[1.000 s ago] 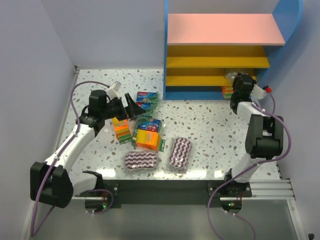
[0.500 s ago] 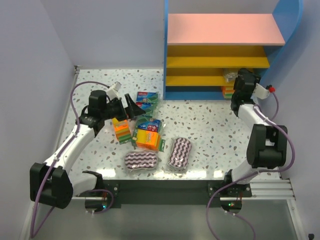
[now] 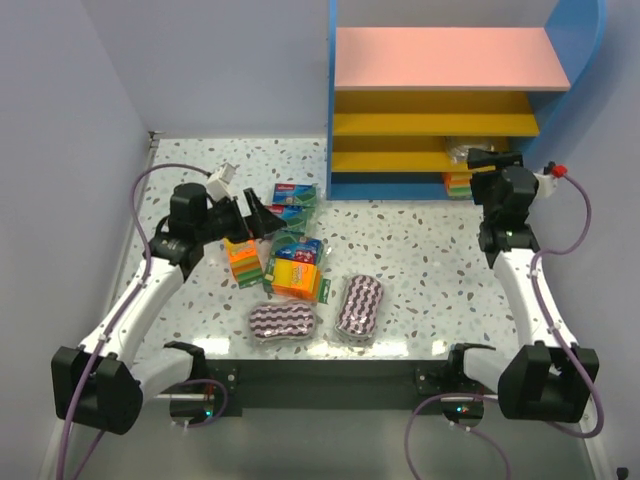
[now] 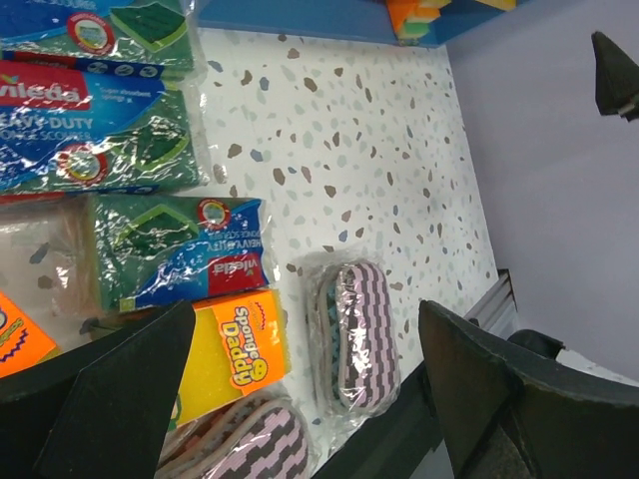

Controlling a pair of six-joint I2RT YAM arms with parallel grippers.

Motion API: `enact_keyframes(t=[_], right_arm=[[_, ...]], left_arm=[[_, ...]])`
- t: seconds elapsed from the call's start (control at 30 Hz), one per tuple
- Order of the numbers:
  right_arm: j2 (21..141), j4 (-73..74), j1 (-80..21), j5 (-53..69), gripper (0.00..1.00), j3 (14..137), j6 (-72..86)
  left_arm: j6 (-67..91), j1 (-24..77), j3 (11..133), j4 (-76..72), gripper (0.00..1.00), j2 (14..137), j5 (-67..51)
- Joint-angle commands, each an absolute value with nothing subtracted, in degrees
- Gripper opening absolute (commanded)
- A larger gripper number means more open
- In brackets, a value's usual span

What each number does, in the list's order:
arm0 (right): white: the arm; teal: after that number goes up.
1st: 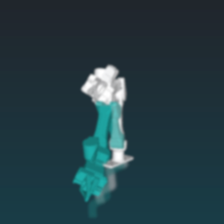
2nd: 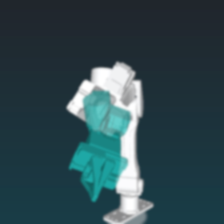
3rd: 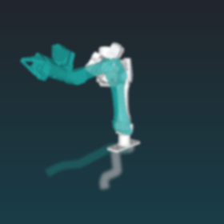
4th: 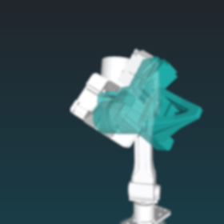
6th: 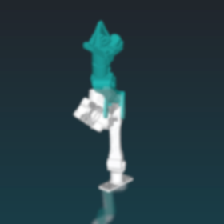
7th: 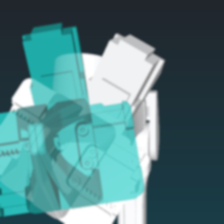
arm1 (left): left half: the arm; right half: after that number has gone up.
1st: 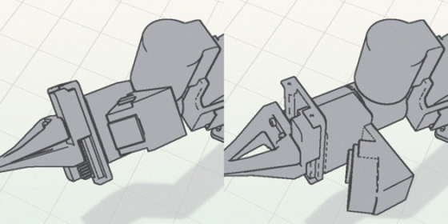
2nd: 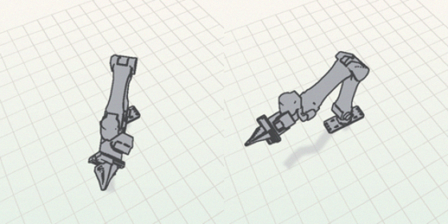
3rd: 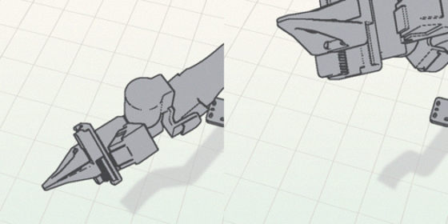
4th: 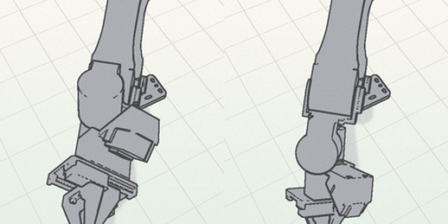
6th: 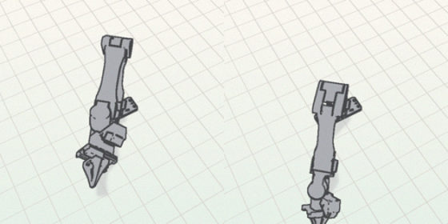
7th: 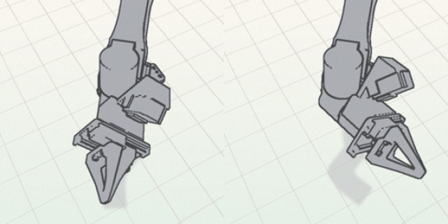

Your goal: Place and organize the cleaning sponges onto the shelf

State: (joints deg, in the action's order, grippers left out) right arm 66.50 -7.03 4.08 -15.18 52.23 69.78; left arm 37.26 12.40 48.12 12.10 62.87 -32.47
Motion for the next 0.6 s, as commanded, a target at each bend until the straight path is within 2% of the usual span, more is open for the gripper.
enact_keyframes(t=[0.0, 0.1, 0.23, 0.43, 0.57], right_arm=[[65.66, 9.12, 3.78, 3.02, 0.68, 51.42, 54.34], [65.3, 16.51, 0.45, 12.61, 0.66, 50.19, 44.85], [66.0, 25.29, -10.0, 17.13, 0.68, 50.36, 31.59], [64.95, 34.45, -21.7, 13.54, 0.79, 50.1, 24.71], [66.18, 34.03, -28.1, 12.83, 0.8, 51.23, 22.94]], left_arm=[[35.86, 12.66, 48.43, 16.43, 1.0, 61.18, -27.44], [35.33, 12.57, 47.9, 19.33, 1.0, 59.86, -25.93], [35.68, 12.66, 45.88, 20.3, 1.0, 57.4, -26.37], [34.98, 12.57, 45.97, 22.41, 1.0, 56.51, -27.51], [35.42, 12.66, 45.62, 21.97, 1.0, 56.42, -28.04]])
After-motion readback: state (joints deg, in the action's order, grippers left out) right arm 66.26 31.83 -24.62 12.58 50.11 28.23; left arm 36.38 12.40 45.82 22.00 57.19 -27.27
